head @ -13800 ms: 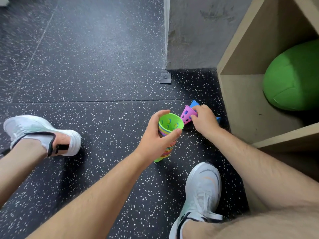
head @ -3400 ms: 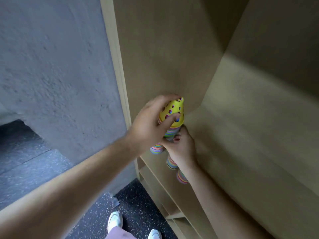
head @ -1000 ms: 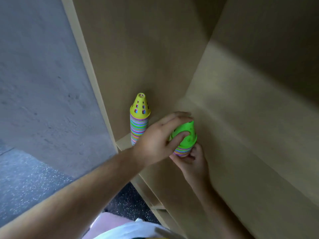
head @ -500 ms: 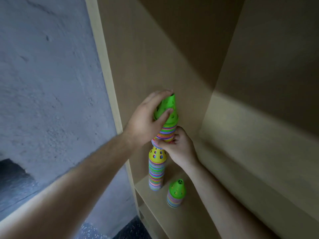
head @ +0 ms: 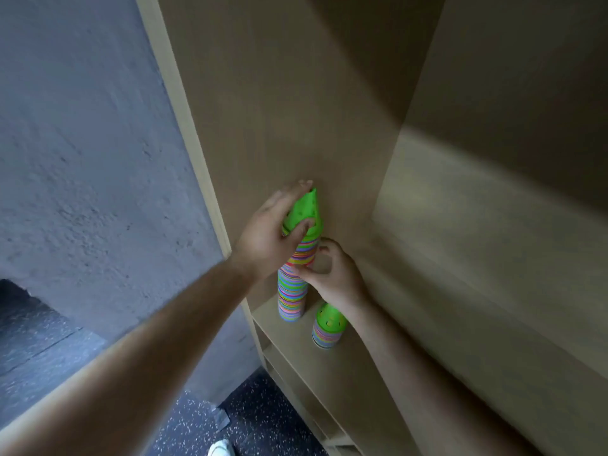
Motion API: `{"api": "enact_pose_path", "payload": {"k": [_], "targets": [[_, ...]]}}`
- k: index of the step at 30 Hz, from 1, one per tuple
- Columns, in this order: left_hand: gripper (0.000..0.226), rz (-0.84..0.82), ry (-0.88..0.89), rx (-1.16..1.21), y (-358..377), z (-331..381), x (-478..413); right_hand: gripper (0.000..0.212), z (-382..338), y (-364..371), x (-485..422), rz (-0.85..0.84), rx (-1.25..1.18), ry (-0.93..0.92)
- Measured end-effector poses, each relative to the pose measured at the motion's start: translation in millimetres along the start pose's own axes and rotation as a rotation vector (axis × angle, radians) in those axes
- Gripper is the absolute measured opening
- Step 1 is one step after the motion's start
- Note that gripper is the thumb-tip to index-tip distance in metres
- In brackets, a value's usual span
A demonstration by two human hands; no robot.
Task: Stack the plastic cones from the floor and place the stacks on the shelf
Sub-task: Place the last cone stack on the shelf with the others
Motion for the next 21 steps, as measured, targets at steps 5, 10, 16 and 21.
{"api": "enact_pose_path", "payload": {"k": [5, 10, 16, 21], "targets": [[0.045, 0.159, 0.072, -0.205, 12, 27, 36, 0.059, 35, -21, 44, 0.184, 0.143, -0.095], [0.037, -0.251, 0.171, -0.124, 95, 25, 88, 0.057, 93, -32, 87, 0.216, 0.171, 0.045], [0.080, -0.588, -0.124, -0.171, 161, -13, 133, 0.066, 150, -22, 102, 0.041, 0.264, 0.338], [0.062, -0.471, -0.107, -0.145, 164, -17, 137, 0.081, 169, -3, 87, -0.093, 0.292, 0.378]]}}
Point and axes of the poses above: each hand's wrist, its own x-axis away from the middle knuckle, its own y-axis out of the palm, z = x × y, the point moved 3 cm from there along -x, towards the middle knuckle, and after that the axes turned 3 degrees about -z, right-handed, at the moved point
